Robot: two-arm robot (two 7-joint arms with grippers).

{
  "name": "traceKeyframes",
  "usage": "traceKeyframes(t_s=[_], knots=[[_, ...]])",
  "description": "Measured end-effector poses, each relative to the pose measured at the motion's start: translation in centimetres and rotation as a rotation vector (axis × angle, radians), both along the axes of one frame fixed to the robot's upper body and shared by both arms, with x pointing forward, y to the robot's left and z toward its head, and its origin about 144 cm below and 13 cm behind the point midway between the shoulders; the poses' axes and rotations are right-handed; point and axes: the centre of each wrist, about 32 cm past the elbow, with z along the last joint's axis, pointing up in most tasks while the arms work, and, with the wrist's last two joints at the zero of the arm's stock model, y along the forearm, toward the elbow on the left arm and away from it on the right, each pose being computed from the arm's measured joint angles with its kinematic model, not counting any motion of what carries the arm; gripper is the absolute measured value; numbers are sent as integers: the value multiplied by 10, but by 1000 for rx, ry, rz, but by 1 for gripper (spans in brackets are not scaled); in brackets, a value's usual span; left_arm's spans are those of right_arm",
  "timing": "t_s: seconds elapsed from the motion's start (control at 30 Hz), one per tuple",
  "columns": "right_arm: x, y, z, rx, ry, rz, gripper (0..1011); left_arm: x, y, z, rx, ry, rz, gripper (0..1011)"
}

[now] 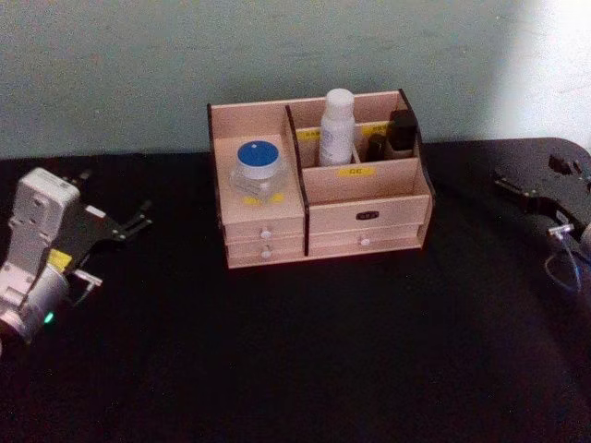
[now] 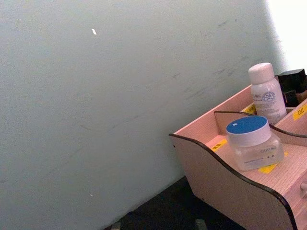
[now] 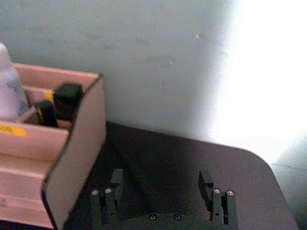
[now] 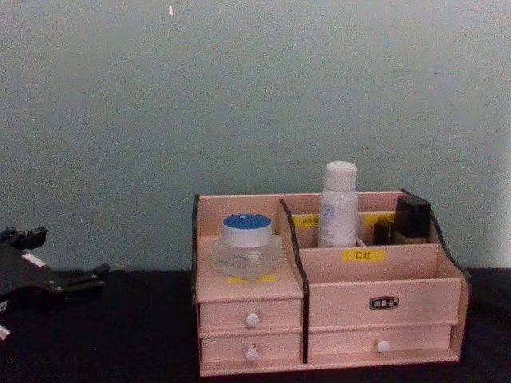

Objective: Pick up the facial cleanser and watermelon frost from the table and place them into the tiered storage box.

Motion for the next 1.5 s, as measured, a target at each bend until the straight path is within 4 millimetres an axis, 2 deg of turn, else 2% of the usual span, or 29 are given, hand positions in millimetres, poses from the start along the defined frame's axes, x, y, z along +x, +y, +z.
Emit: traceKeyframes(t_s=[0.17,0.37,1.5], knots=[[-2,6,-19,-21,7,-31,1002,0,0,0,0,0,0,1001],[-3,9,-26,-22,7,-40,1003,0,0,0,0,0,0,1001],[-3,9,-26,-24,6,-39,1003,0,0,0,0,0,0,1001]])
